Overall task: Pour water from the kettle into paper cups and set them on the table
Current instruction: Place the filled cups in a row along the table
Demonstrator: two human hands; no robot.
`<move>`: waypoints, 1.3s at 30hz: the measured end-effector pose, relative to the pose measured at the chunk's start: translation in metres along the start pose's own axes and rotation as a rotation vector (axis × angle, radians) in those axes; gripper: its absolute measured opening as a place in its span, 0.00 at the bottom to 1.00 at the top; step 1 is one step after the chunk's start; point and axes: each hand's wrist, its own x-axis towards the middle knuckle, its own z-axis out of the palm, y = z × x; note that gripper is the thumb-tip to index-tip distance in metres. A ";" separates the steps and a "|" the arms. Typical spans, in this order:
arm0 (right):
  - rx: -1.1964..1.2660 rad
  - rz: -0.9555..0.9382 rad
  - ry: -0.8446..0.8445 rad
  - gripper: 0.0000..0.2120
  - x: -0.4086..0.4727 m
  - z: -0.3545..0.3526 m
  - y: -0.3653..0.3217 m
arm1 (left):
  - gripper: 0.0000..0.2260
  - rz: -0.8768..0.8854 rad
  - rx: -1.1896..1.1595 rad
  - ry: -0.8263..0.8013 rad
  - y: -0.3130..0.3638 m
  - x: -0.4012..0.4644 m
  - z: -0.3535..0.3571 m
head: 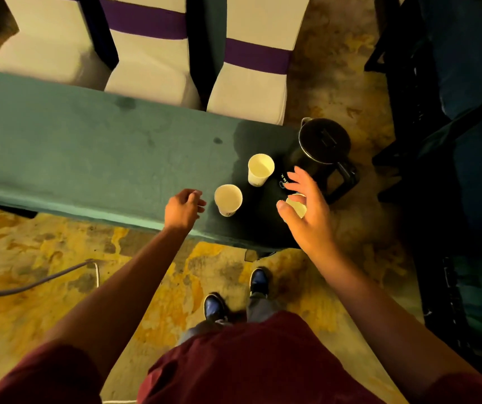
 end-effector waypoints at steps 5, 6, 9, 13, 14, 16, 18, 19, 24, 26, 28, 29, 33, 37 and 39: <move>0.091 0.078 -0.143 0.38 0.006 0.034 0.004 | 0.13 -0.088 -0.064 0.010 -0.015 -0.002 -0.002; 0.095 0.097 -0.161 0.39 0.008 0.041 0.008 | 0.14 -0.100 -0.058 0.008 -0.019 -0.003 0.000; 0.100 0.149 -0.196 0.41 0.009 0.057 0.027 | 0.14 -0.115 -0.040 0.019 -0.027 -0.006 0.009; 0.099 0.154 -0.262 0.45 0.019 0.074 0.052 | 0.13 -0.094 -0.087 0.085 -0.030 0.001 0.019; 0.091 0.154 -0.275 0.46 0.021 0.078 0.055 | 0.13 -0.087 -0.096 0.089 -0.031 0.002 0.021; 0.074 0.183 -0.280 0.49 0.021 0.088 0.065 | 0.12 -0.076 -0.117 0.088 -0.036 0.002 0.024; 0.045 0.221 -0.280 0.52 0.024 0.098 0.075 | 0.12 -0.091 -0.142 0.068 -0.042 0.007 0.028; 0.024 0.230 -0.283 0.54 0.025 0.103 0.080 | 0.11 -0.108 -0.150 0.049 -0.045 0.009 0.028; -0.058 0.252 -0.285 0.59 0.033 0.124 0.105 | 0.13 -0.170 -0.148 -0.046 -0.056 0.016 0.026; -0.075 0.258 -0.269 0.57 0.036 0.131 0.112 | 0.13 -0.184 -0.125 -0.061 -0.054 0.019 0.024; -0.097 0.256 -0.259 0.55 0.038 0.140 0.117 | 0.13 -0.199 -0.107 -0.076 -0.052 0.022 0.020; -0.103 0.257 -0.250 0.54 0.038 0.144 0.118 | 0.14 -0.202 -0.104 -0.083 -0.052 0.023 0.019; -0.087 0.279 -0.172 0.49 0.040 0.157 0.117 | 0.12 -0.224 -0.113 -0.096 -0.048 0.028 0.014; -0.073 0.313 -0.113 0.39 0.050 0.166 0.115 | 0.13 -0.269 -0.185 -0.106 -0.044 0.031 0.011; -0.071 0.326 -0.103 0.34 0.055 0.167 0.112 | 0.15 -0.306 -0.221 -0.122 -0.043 0.031 0.009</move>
